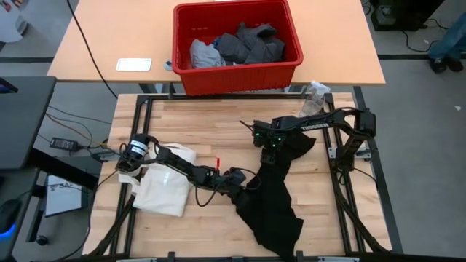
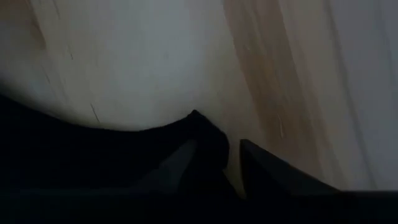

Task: Fold Laundry from Bin
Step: Fold the black shirt

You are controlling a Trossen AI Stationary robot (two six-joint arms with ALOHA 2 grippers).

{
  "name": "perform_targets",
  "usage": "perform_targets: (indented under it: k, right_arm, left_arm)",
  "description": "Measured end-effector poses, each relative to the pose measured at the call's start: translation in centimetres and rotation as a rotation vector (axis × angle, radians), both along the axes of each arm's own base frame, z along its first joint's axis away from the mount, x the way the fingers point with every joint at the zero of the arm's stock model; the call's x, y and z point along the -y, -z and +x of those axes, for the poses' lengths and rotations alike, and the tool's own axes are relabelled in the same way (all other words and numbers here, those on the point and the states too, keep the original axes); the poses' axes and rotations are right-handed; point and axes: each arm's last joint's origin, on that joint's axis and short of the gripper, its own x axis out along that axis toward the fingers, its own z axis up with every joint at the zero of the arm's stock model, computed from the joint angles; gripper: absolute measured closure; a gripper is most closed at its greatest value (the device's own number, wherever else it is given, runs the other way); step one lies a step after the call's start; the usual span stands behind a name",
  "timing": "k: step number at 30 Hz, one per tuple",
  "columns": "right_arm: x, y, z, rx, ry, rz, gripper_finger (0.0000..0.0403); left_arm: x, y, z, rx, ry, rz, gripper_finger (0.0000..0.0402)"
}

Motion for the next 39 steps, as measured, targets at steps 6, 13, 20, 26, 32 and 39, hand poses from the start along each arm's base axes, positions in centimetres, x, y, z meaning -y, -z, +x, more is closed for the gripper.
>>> perform_targets:
  k: [6, 13, 20, 26, 32, 39]
  right_arm:
    - [0.1, -0.1, -0.5, -0.016, -0.002, 0.121, 0.0389]
    - [-0.5, -3.0, -1.2, 0.061, 0.084, 0.116, 0.0398]
    - [-3.3, -6.5, -1.8, 0.176, 0.111, 0.146, 0.0398]
    - [-8.0, -10.2, -3.5, 0.299, 0.072, 0.078, 0.0396]
    - [-7.6, -11.7, -4.1, 0.399, 0.158, -0.347, 0.0332]
    - [-2.3, -10.1, -3.3, 0.302, 0.260, -0.405, 0.0201]
  left_arm:
    - [-2.1, -3.2, -1.7, -0.149, -0.002, 0.076, 0.0398]
    - [-6.6, -10.7, -7.5, -0.412, 0.011, 0.316, 0.0400]
    - [-10.8, -16.8, -11.4, -0.354, 0.016, 0.439, 0.0400]
    - [-11.0, -20.4, -13.4, -0.194, 0.073, 0.496, 0.0401]
    - [-13.0, -20.5, -13.8, -0.240, 0.148, 0.616, 0.0401]
    - [-16.4, -20.6, -14.0, -0.247, 0.085, 0.651, 0.0401]
